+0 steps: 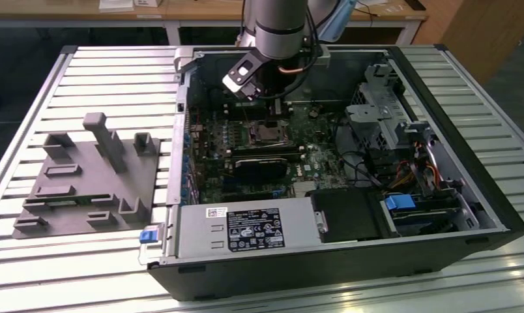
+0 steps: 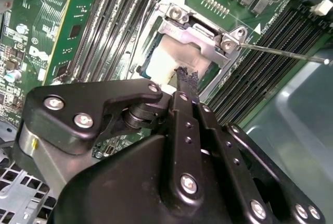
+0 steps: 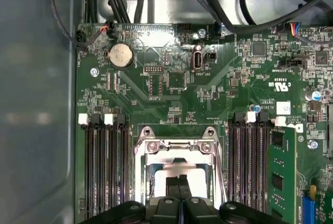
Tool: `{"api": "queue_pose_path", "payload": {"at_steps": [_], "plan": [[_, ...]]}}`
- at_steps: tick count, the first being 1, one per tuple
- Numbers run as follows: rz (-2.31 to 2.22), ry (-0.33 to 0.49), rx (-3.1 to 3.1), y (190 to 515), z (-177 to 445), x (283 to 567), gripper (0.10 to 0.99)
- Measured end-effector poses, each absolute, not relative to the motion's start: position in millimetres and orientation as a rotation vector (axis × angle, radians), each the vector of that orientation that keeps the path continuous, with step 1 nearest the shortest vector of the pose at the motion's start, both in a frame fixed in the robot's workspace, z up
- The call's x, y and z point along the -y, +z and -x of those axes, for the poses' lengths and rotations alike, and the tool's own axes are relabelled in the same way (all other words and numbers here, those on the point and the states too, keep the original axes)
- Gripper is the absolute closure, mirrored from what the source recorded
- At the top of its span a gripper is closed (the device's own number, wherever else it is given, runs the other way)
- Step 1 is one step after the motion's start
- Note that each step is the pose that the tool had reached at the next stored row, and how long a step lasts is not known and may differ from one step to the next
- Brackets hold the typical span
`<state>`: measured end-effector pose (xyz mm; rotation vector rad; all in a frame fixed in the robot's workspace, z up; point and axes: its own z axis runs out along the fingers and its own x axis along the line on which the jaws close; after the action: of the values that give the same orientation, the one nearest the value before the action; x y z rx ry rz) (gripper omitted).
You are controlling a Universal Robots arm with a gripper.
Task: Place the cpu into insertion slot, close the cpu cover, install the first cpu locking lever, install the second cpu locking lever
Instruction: 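Close the cpu cover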
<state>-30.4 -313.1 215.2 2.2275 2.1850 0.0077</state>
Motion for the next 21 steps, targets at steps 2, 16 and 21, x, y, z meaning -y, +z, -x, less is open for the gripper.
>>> {"api": "queue_pose_path", "payload": {"at_steps": [2, 16, 21], "plan": [[-2.227, 0.007, -2.185, 215, 33, 313, 0.980], [-2.227, 0.008, -2.185, 208, 49, 313, 0.980], [-2.227, 0.008, -2.185, 206, 50, 313, 0.980]]}}
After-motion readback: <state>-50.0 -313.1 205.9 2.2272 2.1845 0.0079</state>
